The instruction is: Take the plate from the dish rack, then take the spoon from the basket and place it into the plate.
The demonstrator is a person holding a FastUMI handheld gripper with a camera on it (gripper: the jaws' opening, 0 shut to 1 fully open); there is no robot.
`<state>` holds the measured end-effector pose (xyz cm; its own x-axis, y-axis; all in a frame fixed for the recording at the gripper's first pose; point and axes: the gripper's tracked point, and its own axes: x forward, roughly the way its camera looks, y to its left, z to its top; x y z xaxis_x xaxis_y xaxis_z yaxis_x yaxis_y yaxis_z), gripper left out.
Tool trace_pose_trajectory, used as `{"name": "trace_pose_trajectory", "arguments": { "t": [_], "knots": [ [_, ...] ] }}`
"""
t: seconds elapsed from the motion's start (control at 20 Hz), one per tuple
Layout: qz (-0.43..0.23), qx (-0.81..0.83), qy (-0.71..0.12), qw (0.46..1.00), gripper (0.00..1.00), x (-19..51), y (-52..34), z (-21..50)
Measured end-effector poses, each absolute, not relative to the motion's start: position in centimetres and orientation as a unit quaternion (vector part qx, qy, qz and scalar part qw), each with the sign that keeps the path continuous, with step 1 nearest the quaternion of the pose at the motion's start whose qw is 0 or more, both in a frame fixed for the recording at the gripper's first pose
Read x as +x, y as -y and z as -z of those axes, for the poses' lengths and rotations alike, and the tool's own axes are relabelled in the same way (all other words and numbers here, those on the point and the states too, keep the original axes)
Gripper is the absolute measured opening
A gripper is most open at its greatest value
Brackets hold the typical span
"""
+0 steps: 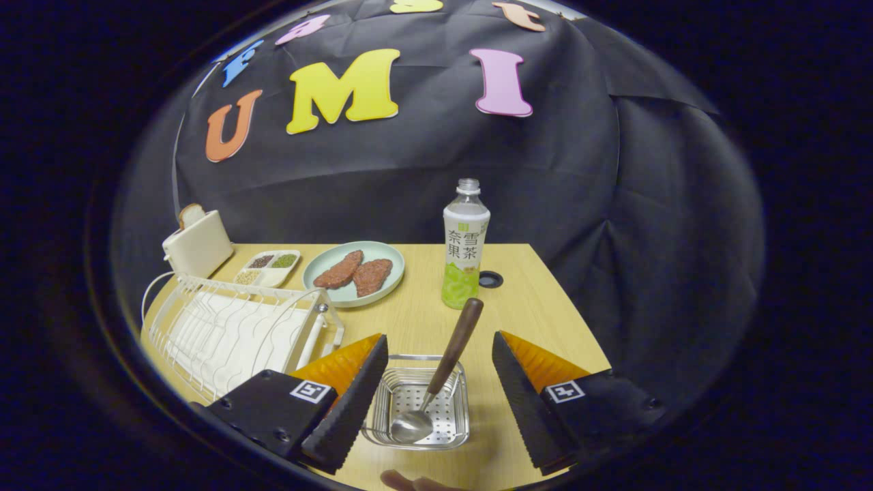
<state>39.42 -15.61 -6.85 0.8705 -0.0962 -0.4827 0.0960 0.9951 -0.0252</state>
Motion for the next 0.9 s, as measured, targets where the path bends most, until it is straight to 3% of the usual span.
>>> {"name": "trace_pose_trajectory", "arguments": {
  "t": [0.15,0.35,0.45,0.65,0.7,0.9],
  "knots": [
    [0.050,0.034,-0.252,0.966,0.95,40.8,15.9,6.9],
    [0.040,0.032,-0.256,0.965,0.80,41.7,15.2,7.1],
    [0.046,0.033,-0.262,0.964,0.70,41.7,15.0,7.3],
    [0.062,0.033,-0.259,0.963,0.36,41.7,14.8,7.3],
    [0.058,0.042,-0.256,0.964,0.22,41.6,14.3,7.1],
    [0.052,0.062,-0.237,0.968,0.14,39.9,13.2,5.5]
  ]
}}
